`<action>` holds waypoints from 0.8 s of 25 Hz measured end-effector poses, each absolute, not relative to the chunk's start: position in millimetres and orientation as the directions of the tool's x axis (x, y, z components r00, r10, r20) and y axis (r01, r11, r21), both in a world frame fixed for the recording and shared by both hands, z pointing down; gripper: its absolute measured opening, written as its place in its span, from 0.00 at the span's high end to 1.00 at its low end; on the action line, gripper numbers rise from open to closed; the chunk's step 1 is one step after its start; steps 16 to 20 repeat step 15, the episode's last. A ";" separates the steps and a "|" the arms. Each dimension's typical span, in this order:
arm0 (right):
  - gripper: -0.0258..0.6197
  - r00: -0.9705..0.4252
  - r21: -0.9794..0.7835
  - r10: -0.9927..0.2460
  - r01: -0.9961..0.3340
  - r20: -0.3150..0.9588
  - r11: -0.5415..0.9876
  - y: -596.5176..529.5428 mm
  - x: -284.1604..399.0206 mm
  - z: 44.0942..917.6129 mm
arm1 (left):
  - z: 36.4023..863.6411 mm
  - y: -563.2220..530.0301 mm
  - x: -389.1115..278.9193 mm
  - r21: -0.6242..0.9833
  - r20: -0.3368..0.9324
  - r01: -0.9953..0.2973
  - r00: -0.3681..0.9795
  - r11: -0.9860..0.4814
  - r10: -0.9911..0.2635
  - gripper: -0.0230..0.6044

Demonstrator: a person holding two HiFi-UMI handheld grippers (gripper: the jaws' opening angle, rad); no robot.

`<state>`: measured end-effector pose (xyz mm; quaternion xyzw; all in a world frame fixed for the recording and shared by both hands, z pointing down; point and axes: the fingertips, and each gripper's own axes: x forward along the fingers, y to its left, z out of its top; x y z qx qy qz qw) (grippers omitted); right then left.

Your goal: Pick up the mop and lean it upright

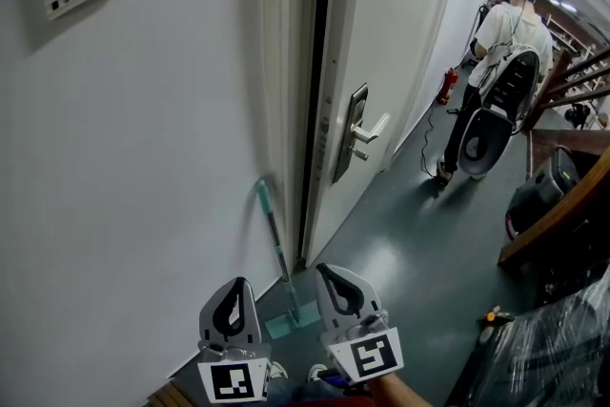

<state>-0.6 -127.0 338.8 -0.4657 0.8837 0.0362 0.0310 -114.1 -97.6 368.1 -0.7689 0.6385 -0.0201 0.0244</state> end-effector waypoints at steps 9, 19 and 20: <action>0.93 -0.562 0.032 -0.823 -0.827 -0.080 0.561 -126.3 -0.7 341.1 | 361.5 -96.4 -116.0 -0.064 -0.019 -0.982 0.180 -0.178 -0.984 0.94; 0.93 -0.563 0.031 -0.823 -0.827 -0.081 0.562 -125.1 -1.5 342.7 | 342.5 -97.5 -116.2 -0.068 -0.050 -0.983 0.176 -0.172 -0.983 0.94; 0.93 -0.563 0.031 -0.823 -0.827 -0.081 0.562 -125.1 -1.5 342.7 | 342.5 -97.5 -116.2 -0.068 -0.050 -0.983 0.176 -0.172 -0.983 0.94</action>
